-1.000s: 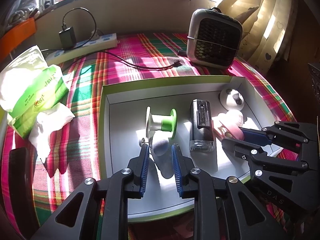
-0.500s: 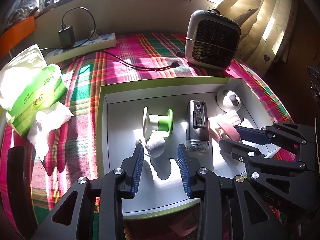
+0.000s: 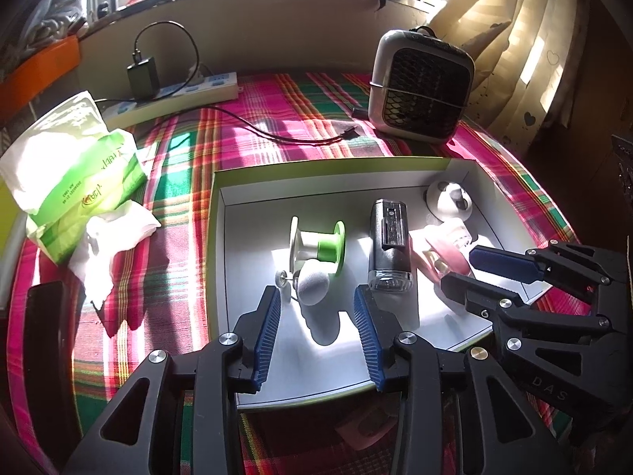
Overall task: Organize objects
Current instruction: 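Lift both open grippers back out of the box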
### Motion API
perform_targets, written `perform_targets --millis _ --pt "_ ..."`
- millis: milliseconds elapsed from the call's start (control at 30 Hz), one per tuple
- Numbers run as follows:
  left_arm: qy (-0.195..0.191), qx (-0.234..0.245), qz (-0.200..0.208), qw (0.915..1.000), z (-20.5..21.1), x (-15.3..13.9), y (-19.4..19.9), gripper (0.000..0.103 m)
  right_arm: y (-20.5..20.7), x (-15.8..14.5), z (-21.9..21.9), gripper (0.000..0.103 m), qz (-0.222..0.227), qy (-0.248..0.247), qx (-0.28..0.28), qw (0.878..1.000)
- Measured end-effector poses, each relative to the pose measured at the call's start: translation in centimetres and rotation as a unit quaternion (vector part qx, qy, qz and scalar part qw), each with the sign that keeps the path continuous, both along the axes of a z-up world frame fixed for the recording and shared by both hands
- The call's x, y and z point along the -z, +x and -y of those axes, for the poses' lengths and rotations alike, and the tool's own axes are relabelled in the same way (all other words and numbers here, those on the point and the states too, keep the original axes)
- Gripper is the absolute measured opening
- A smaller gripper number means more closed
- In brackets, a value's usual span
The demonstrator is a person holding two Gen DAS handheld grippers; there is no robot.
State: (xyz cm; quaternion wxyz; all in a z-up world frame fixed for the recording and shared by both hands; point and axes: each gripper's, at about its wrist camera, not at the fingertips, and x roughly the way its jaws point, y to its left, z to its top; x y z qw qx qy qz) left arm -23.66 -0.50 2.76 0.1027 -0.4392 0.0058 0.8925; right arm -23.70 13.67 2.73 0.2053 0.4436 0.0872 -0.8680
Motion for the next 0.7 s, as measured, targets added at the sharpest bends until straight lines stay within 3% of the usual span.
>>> perform_targets --millis 700 --pt "0.015 -0.01 -0.027 0.9995 0.8 -1.7 3.3 0.037 3.0 -1.6 -1.5 0.034 -0.027 -0.017 0.016 0.999"
